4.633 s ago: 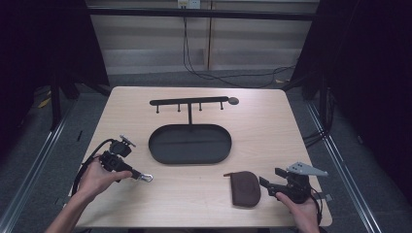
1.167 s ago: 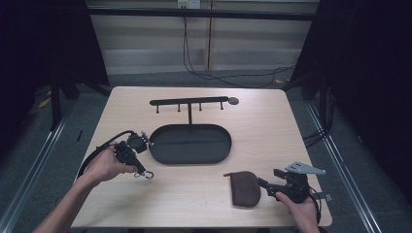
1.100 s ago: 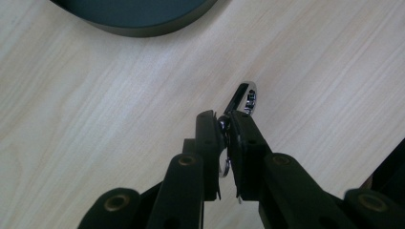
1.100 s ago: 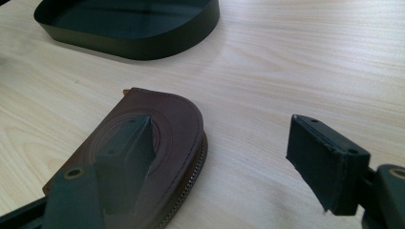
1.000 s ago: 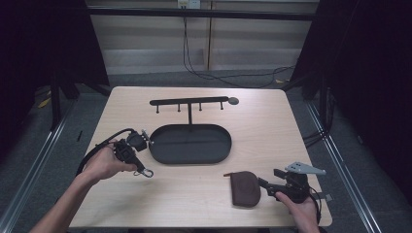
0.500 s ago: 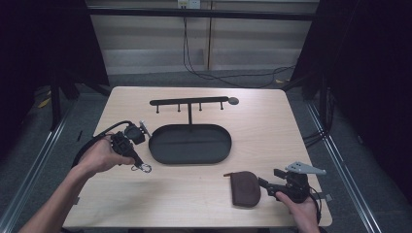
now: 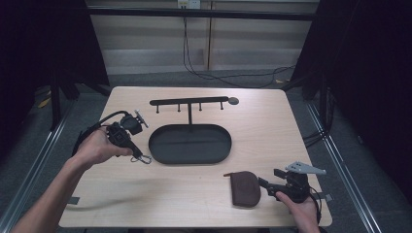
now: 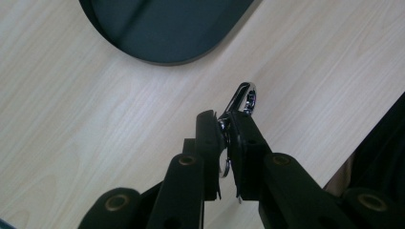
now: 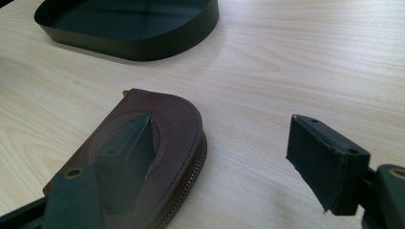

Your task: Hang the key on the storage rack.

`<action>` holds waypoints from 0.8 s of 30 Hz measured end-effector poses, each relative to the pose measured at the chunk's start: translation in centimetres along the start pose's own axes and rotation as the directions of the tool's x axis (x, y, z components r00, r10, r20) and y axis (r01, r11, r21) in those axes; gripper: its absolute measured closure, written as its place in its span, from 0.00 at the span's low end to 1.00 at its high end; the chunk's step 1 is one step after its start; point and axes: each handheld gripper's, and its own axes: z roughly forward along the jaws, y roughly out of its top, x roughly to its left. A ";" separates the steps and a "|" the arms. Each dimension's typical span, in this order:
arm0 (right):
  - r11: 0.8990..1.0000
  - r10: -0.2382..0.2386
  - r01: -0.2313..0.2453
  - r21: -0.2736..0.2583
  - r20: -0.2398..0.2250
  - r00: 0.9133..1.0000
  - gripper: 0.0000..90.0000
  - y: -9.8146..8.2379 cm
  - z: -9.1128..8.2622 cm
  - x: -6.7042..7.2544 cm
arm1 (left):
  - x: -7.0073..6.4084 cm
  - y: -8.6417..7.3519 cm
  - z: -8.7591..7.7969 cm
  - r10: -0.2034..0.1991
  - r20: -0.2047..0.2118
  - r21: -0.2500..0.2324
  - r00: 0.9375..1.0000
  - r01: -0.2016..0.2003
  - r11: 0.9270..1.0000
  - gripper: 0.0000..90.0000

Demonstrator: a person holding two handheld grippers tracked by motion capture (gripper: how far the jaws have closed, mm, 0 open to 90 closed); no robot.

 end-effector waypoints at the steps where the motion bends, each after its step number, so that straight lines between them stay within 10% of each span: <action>1: 1.000 0.000 0.000 -0.001 -0.002 1.000 0.27 0.0 0.0 0.0 | 0.0 0.0 0.0 -0.001 0.003 0.001 1.000 0.001 1.000 0.92; 24: 1.000 0.004 -0.004 -0.001 -0.003 1.000 0.27 0.0 -0.1 0.0 | 0.7 1.5 -2.2 -0.009 -0.015 -0.026 1.000 0.009 1.000 0.92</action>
